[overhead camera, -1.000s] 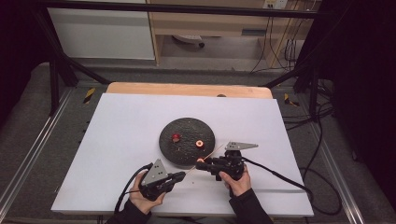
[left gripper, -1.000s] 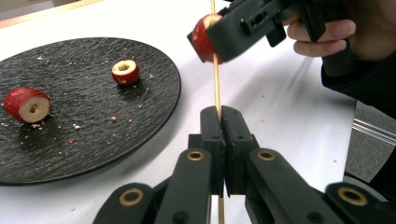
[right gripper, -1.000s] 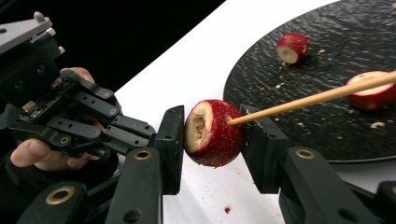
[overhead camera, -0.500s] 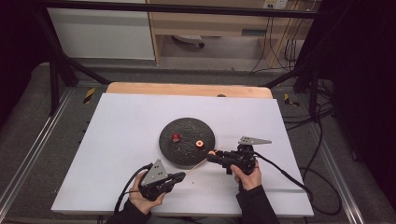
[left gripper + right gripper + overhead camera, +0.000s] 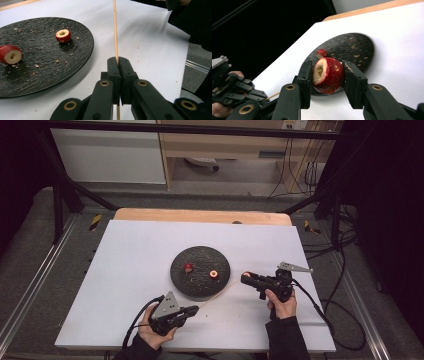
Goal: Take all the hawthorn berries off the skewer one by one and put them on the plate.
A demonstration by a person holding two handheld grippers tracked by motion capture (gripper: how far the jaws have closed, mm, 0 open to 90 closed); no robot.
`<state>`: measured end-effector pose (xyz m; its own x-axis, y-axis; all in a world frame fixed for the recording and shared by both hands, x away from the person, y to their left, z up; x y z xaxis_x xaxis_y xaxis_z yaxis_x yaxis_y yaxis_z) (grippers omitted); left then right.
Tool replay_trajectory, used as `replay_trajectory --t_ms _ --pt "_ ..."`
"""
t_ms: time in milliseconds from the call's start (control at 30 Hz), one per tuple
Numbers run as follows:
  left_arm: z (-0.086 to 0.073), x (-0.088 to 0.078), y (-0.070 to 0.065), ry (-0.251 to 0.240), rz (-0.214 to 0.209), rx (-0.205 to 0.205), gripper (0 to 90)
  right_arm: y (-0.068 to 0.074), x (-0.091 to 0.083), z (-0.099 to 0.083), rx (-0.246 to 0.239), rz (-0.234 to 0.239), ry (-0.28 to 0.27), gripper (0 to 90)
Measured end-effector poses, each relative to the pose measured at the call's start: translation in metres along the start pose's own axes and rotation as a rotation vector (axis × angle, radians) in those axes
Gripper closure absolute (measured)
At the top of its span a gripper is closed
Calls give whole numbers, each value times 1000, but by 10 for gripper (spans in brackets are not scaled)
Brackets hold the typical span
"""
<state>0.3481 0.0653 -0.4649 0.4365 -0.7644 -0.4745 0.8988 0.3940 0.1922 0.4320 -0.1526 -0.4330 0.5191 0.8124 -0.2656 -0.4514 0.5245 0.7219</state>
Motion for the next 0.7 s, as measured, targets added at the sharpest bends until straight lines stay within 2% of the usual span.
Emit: replay_trajectory --t_ms 133,267,467,700 --pt "-1 -4 7 -3 16 -16 883 -9 -8 4 -3 -35 -21 627" --pt "-1 -12 19 -18 47 -38 883 -13 -8 4 -8 -61 -20 626" --pt "-5 -24 39 -31 96 -85 883 -14 3 -4 -33 -90 16 626" --pt "-12 -34 58 -37 140 -132 882 -7 25 -14 -78 -110 76 626"
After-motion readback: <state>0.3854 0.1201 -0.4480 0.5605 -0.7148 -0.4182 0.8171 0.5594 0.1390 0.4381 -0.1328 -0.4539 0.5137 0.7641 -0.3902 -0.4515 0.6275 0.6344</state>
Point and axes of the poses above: each handheld gripper's, and its own axes: x roughly forward along the jaws, z roughly out of its top, y roughly to its left, the point moved 9 cm from there along x, roughly forward along the jaws, and after that the axes turned 15 degrees about x, right-handed, at the moved point
